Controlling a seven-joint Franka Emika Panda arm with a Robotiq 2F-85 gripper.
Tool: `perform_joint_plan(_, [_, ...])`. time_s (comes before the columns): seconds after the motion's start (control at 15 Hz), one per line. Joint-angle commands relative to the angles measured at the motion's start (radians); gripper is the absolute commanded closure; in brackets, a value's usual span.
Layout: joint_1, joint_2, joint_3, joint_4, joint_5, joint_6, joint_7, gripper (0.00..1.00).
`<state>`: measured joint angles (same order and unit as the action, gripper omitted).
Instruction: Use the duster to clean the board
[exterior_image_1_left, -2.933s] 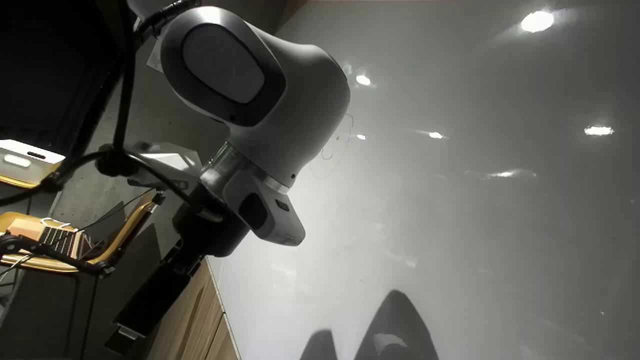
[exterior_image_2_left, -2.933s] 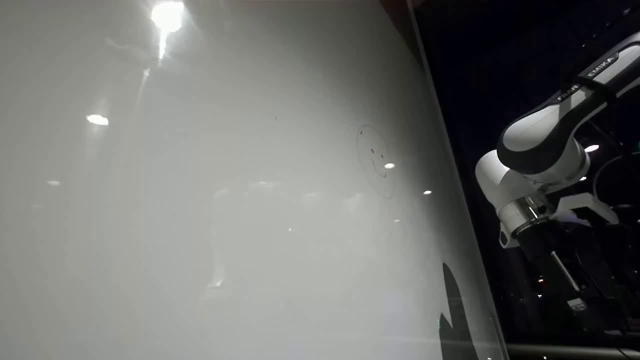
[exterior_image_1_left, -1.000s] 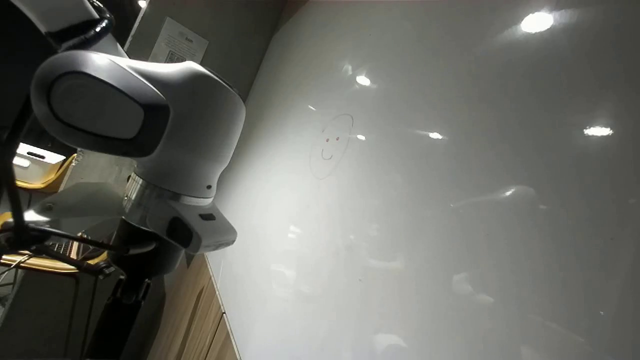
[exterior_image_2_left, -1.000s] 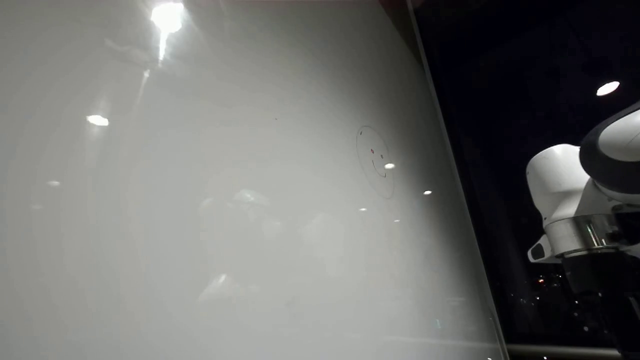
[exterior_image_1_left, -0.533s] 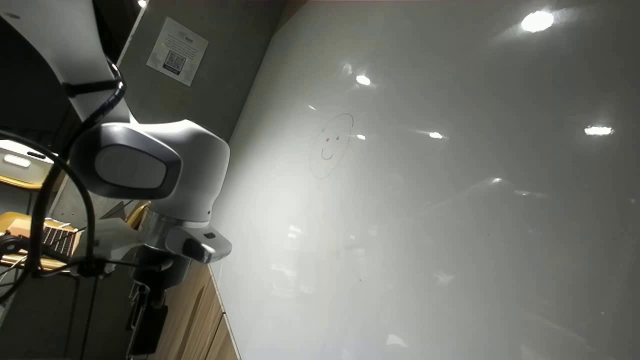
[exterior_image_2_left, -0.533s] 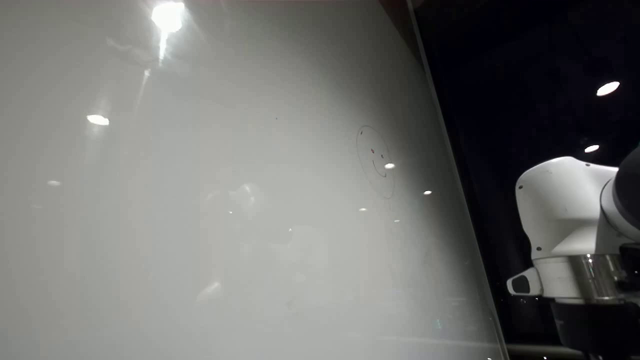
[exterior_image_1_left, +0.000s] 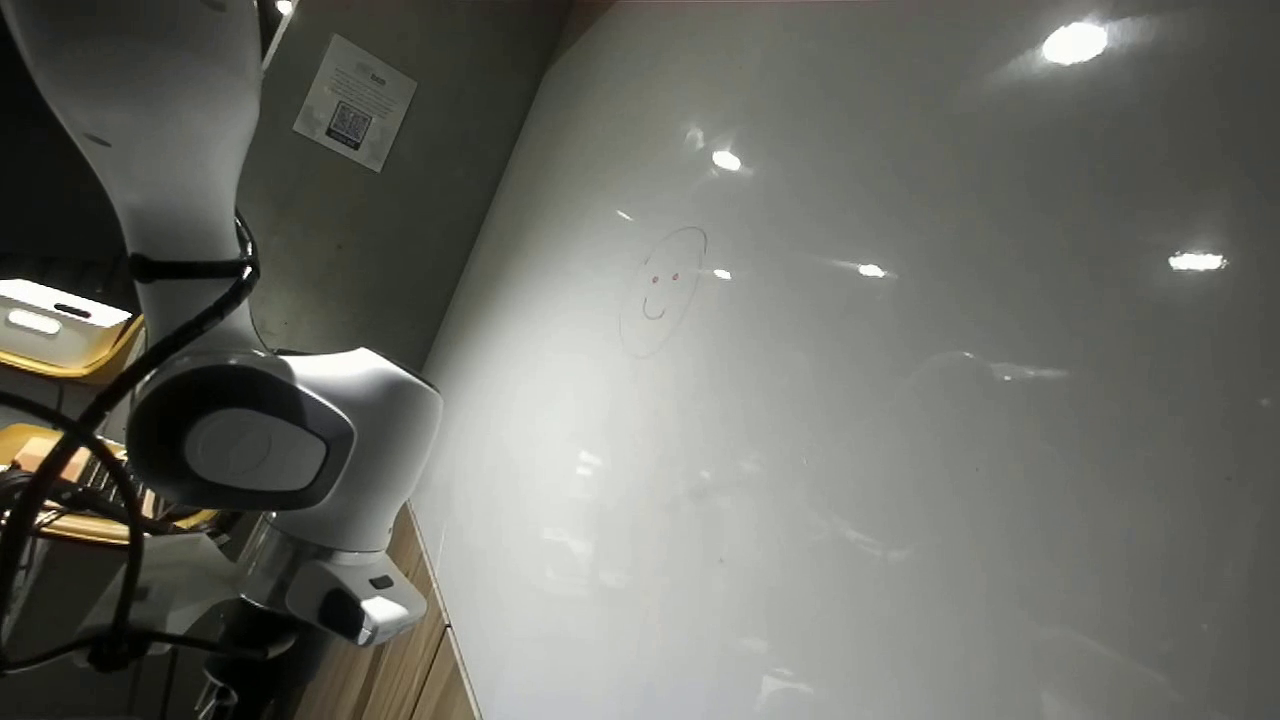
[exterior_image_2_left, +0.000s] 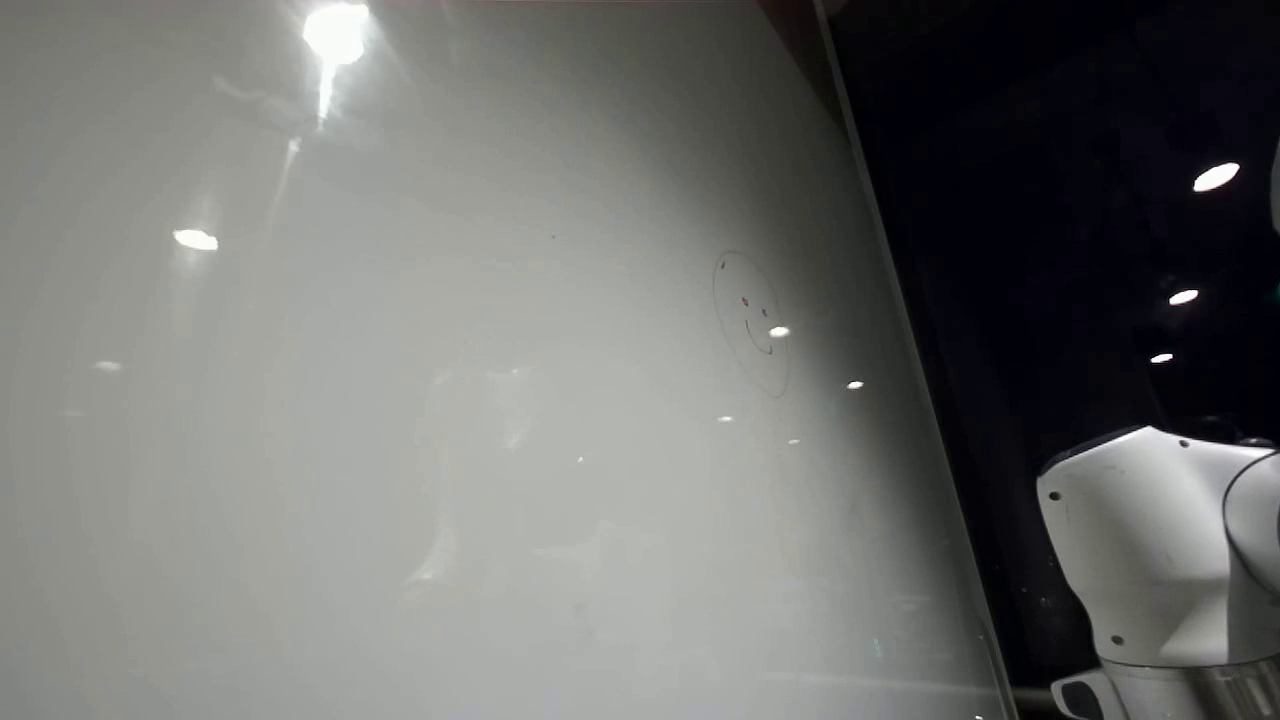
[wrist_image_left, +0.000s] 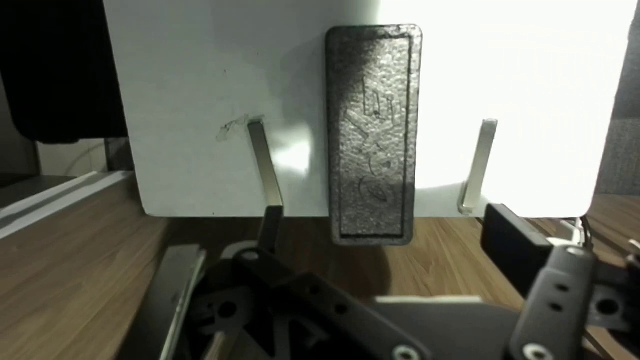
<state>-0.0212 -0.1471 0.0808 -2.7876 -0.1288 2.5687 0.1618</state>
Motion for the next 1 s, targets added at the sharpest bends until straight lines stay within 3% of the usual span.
perform_joint_plan(0.0, [-0.005,0.013,-0.036,0.001,0.027,-0.018,-0.016,0.0])
perform_joint_plan(0.4, [-0.002,0.071,-0.074,0.001,0.079,0.008,-0.052,0.0])
perform_joint_plan(0.93, [0.03,0.156,-0.055,0.005,0.123,0.024,-0.049,0.0])
